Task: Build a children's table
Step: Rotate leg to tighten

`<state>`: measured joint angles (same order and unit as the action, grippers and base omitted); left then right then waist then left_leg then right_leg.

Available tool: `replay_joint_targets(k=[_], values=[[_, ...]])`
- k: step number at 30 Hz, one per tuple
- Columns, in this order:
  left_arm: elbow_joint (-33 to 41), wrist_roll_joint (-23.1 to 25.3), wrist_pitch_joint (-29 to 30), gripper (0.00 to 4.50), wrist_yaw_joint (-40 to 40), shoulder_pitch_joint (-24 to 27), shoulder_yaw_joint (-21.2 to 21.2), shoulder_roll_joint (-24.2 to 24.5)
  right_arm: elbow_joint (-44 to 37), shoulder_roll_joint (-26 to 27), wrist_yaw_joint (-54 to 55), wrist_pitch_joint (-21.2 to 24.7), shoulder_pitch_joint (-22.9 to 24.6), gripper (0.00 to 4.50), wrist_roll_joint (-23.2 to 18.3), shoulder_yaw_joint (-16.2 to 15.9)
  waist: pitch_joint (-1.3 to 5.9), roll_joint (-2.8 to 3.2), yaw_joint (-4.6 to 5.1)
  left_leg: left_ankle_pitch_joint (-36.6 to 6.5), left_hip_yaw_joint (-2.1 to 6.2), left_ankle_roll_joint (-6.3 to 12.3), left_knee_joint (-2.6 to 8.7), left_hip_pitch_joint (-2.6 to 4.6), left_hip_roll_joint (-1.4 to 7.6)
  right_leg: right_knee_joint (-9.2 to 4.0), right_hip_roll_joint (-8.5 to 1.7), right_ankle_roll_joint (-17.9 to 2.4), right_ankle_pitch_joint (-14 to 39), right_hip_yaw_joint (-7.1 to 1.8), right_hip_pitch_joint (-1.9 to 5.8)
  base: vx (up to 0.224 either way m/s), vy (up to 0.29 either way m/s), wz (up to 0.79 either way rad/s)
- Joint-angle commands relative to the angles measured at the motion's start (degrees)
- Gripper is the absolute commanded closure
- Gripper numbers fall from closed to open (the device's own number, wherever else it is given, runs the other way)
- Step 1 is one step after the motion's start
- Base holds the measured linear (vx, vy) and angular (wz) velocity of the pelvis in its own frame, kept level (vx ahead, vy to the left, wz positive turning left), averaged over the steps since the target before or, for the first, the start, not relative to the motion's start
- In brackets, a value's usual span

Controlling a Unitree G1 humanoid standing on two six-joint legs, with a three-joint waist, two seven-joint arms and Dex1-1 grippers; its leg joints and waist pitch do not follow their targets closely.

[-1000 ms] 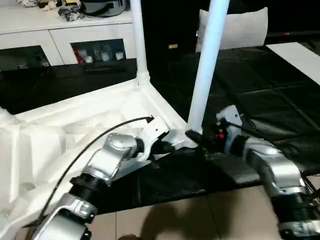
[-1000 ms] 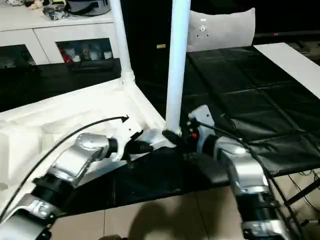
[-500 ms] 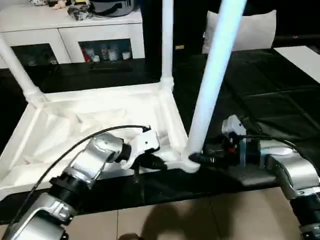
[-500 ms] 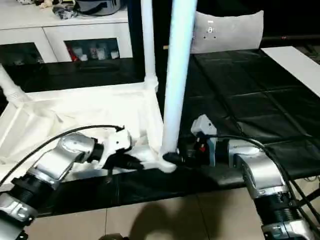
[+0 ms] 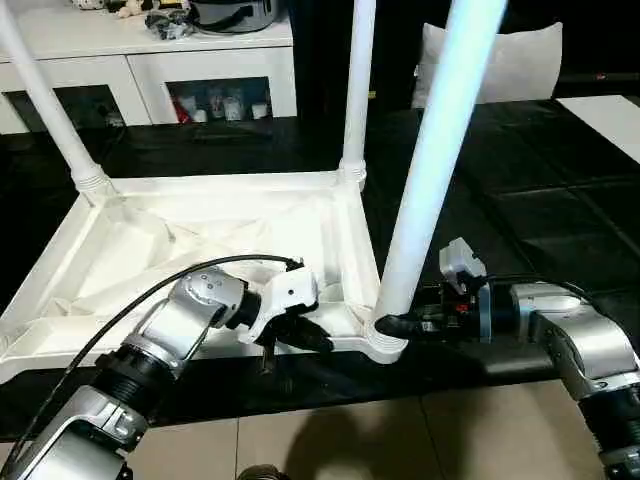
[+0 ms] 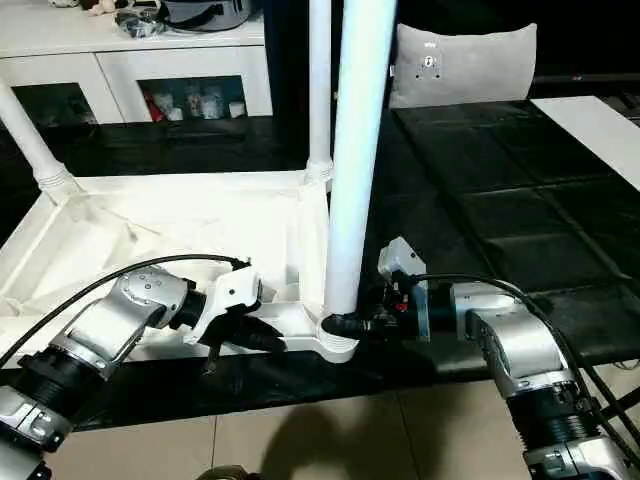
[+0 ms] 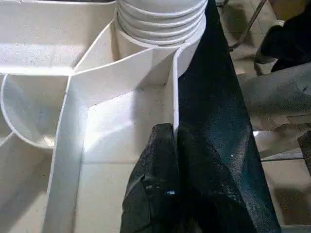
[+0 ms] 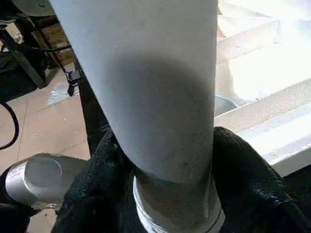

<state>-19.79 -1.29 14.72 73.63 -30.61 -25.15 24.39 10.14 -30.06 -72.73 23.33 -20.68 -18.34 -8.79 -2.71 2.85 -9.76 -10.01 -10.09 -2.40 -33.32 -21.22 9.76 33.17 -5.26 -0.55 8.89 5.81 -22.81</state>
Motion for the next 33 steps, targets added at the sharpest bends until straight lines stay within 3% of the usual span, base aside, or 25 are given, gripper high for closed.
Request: replay_joint_targets(k=[1, 7, 9, 10, 14, 16, 17, 20, 22, 28, 29, 30, 33], values=[[0.2, 0.2, 0.8, 4.50, 1.8, 0.5, -1.7, -0.5, -1.6, 0.0, -1.3, 1.2, -0.3, 2.40, -1.3, -0.8, 3.78, -0.93, 0.25, -14.0, 1.24, 2.29, 3.86, 0.79, 3.74, -3.99, -4.40, -9.6, 21.5, -3.14, 2.57, 0.000, 0.000, 0.00], [1.4, -1.4, 5.4, 4.50, -1.8, 0.7, 0.3, -2.4, -2.6, 3.1, 5.8, 3.6, 0.2, 2.43, -0.9, 0.3, 3.68, -0.98, 0.51, -14.1, 1.31, 1.91, 3.94, 0.75, 3.62, -4.07, -4.39, -9.5, 22.3, -3.05, 2.52, 0.000, 0.000, 0.00], [1.5, -2.5, 10.9, 4.50, -8.5, 0.3, 3.4, -6.1, -0.5, 8.6, 18.5, 5.2, -0.8, 2.43, 3.2, 1.3, 3.31, -0.74, 1.17, -16.3, 1.45, 0.41, 4.09, 0.86, 3.36, -4.68, -4.41, -8.4, 26.7, -2.85, 2.25, 0.000, 0.000, 0.00], [1.6, -2.7, 11.7, 4.50, -9.5, 0.2, 3.9, -6.7, 0.0, 9.6, 20.7, 5.8, -1.1, 2.44, 3.7, 1.6, 3.34, -0.74, 1.66, -17.7, 1.69, -0.38, 4.13, 0.91, 3.18, -4.84, -4.52, -7.2, 29.2, -2.56, 2.49, 0.000, 0.000, 0.00], [1.3, -2.8, 15.0, 4.50, -15.5, -0.5, 6.5, -10.1, 2.2, 13.4, 29.6, 8.1, -2.5, 2.46, 5.9, 3.1, 3.23, -0.68, 3.62, -20.8, 2.01, -1.07, 4.28, 0.98, 3.09, -5.30, -4.27, -5.7, 31.0, -2.30, 2.32, 0.000, 0.000, 0.00], [-0.3, -1.9, 17.3, 4.50, -24.5, -1.8, 9.8, -14.2, 4.9, 17.8, 40.4, 10.2, -4.3, 2.47, 8.5, 4.9, 3.15, -0.21, 4.36, -21.6, 1.97, -1.23, 4.15, 0.97, 2.83, -5.54, -4.18, -5.7, 30.8, -2.23, 2.14, 0.000, 0.000, 0.00], [-0.7, -1.5, 17.4, 4.50, -26.2, -2.1, 10.3, -14.9, 5.5, 18.6, 41.7, 10.6, -4.5, 2.47, 8.4, 5.4, 3.11, -0.50, 4.94, -21.6, 1.99, -1.12, 4.07, 0.84, 2.54, -5.79, -4.07, -5.4, 31.5, -1.99, 2.20, 0.000, 0.000, 0.00], [-1.1, -0.8, 17.3, 4.50, -29.2, -2.3, 10.9, -16.5, 6.4, 19.7, 42.0, 7.2, -4.3, 2.47, 9.1, 5.3, 3.16, -0.69, 4.92, -20.9, 1.78, 0.06, 3.76, 1.00, 2.30, -6.45, -4.18, -3.6, 33.6, -1.95, 2.06, 0.000, 0.000, 0.00], [-0.4, -0.6, 16.7, 4.50, -28.7, -2.1, 10.4, -16.4, 6.5, 19.6, 40.9, 4.5, -4.0, 1.94, 8.8, 5.2, 3.35, -0.71, 4.72, -19.2, 1.75, 0.89, 3.90, 0.71, 2.54, -6.16, -4.17, -3.7, 31.3, -2.19, 2.12, 0.000, 0.000, 0.00], [0.4, 0.1, 15.2, 4.50, -26.7, -1.4, 8.9, -14.9, 5.1, 19.1, 39.0, 4.9, -3.5, 1.56, 7.6, 5.9, 3.69, -0.57, 4.25, -16.1, 1.56, 1.61, 4.06, 0.50, 2.96, -4.93, -4.01, -7.1, 22.6, -2.72, 2.43, 0.000, 0.000, 0.00], [0.5, 0.1, 14.4, 4.50, -26.2, -1.2, 8.4, -14.2, 4.9, 18.4, 38.2, 4.2, -3.3, 1.45, 7.8, 5.5, 3.76, 0.13, 4.03, -15.5, 1.58, 1.53, 4.00, 0.55, 2.98, -4.60, -4.03, -7.9, 20.8, -2.78, 2.45, 0.000, 0.000, 0.00], [0.6, 0.0, 14.2, 4.50, -25.7, -1.1, 8.2, -13.8, 4.9, 17.6, 37.5, 3.3, -3.2, 1.36, 8.3, 5.0, 3.75, -0.32, 4.11, -15.3, 1.44, 1.72, 3.98, 0.42, 2.97, -4.57, -3.96, -8.3, 19.6, -2.78, 2.64, 0.000, 0.000, 0.00], [0.7, 0.0, 12.1, 4.50, -22.8, -0.5, 7.2, -12.0, 4.8, 14.4, 32.9, 0.2, -2.4, 1.36, 8.6, 4.0, 3.86, -0.34, 3.78, -13.7, 1.29, 2.37, 3.78, 0.31, 2.93, -4.38, -4.03, -8.8, 17.9, -2.82, 2.92, 0.000, 0.000, 0.00]])
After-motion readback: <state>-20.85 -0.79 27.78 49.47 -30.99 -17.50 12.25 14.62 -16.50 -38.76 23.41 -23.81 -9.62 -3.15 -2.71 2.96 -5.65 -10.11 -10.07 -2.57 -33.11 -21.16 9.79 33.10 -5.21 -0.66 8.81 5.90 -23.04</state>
